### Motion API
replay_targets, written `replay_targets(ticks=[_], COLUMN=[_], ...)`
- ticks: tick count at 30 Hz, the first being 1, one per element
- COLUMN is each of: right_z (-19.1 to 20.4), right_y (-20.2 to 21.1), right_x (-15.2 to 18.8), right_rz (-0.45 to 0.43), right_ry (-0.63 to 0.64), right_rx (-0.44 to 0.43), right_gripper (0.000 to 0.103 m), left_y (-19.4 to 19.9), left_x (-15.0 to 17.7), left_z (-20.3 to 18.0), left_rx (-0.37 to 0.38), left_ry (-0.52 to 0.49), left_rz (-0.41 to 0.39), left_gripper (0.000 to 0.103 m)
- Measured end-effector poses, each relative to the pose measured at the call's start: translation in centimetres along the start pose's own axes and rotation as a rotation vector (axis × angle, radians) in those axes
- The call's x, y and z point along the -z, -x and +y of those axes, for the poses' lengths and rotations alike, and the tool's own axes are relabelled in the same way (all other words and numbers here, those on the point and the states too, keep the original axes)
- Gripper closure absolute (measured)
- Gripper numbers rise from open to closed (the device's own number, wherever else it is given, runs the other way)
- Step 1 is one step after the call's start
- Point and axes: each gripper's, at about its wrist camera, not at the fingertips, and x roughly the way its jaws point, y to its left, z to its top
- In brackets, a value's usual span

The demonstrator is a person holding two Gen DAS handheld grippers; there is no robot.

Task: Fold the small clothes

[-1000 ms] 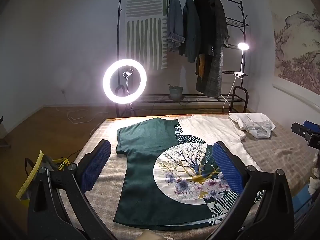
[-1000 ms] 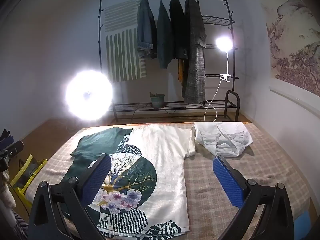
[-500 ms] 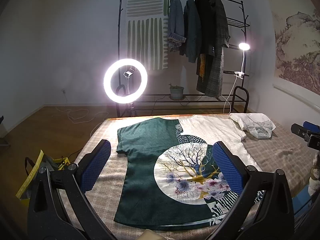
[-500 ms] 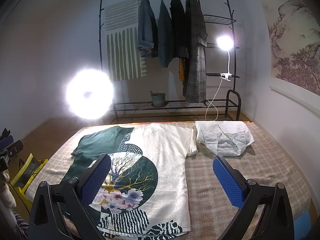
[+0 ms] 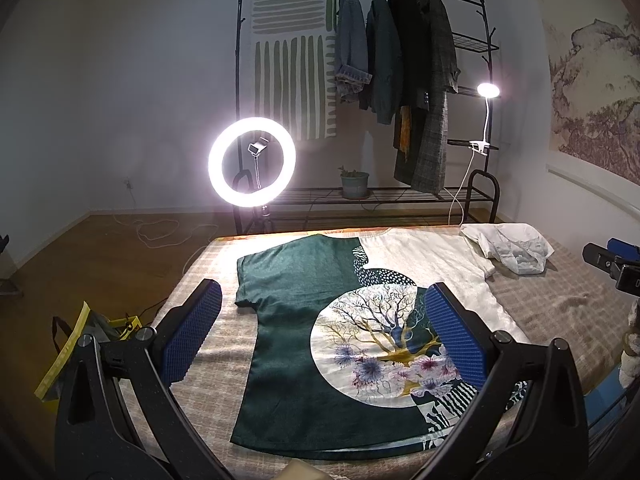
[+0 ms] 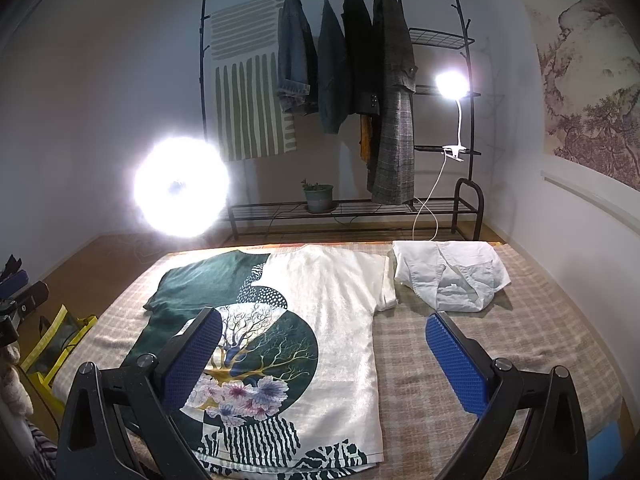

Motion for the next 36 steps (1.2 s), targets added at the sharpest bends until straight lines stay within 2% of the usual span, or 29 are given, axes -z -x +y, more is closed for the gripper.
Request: replay_targets(ticks=[36], right_z=[0.1], right_y=[-0.1], right_x=[0.0], right_rz=[0.003], right_ry=[0.002], right_rx=[-0.003], right_gripper=[0.0], left_y=[-0.4], left_x=[1.3], left_z=[0.7], left_rx=[-0.006], left_ry=[-0.004], left_rz=[0.005], left_gripper=[0.0])
